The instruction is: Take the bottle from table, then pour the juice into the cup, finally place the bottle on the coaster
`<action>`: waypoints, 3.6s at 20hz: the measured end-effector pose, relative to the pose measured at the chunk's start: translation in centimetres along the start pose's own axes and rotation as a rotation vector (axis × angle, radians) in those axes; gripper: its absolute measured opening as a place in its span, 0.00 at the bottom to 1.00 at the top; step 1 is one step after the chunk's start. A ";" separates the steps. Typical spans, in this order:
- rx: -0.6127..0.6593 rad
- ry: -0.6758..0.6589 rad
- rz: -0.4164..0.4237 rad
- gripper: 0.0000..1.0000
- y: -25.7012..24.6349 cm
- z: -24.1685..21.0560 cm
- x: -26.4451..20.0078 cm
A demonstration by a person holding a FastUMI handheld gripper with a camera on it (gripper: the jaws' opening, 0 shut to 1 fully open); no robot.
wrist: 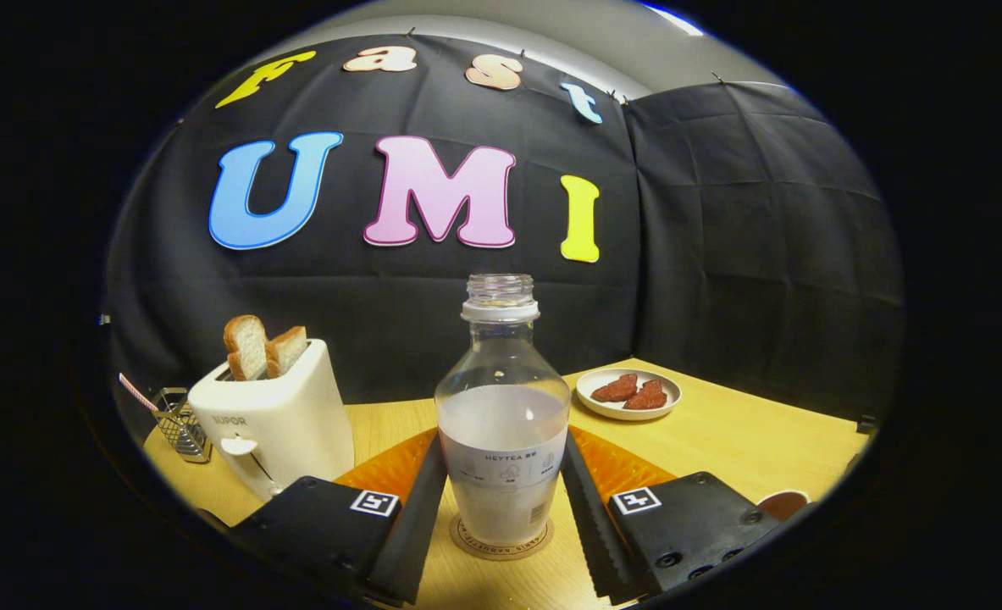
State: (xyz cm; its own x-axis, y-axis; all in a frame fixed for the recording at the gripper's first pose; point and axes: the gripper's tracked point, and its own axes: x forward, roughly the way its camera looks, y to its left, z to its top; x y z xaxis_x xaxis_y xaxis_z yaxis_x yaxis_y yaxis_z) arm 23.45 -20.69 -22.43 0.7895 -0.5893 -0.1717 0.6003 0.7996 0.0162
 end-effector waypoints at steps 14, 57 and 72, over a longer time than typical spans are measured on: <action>-0.018 0.016 0.001 0.76 0.2 -2.9 2.4; -0.071 -0.070 0.192 0.97 -2.6 10.2 -17.6; -0.016 -0.110 0.363 0.97 -5.8 16.4 -22.3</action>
State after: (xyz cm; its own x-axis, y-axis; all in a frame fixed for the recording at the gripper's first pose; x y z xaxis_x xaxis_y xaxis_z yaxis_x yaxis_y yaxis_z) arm 4.46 -14.15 -2.57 0.9600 -0.2752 -0.0508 0.2774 0.9599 0.0411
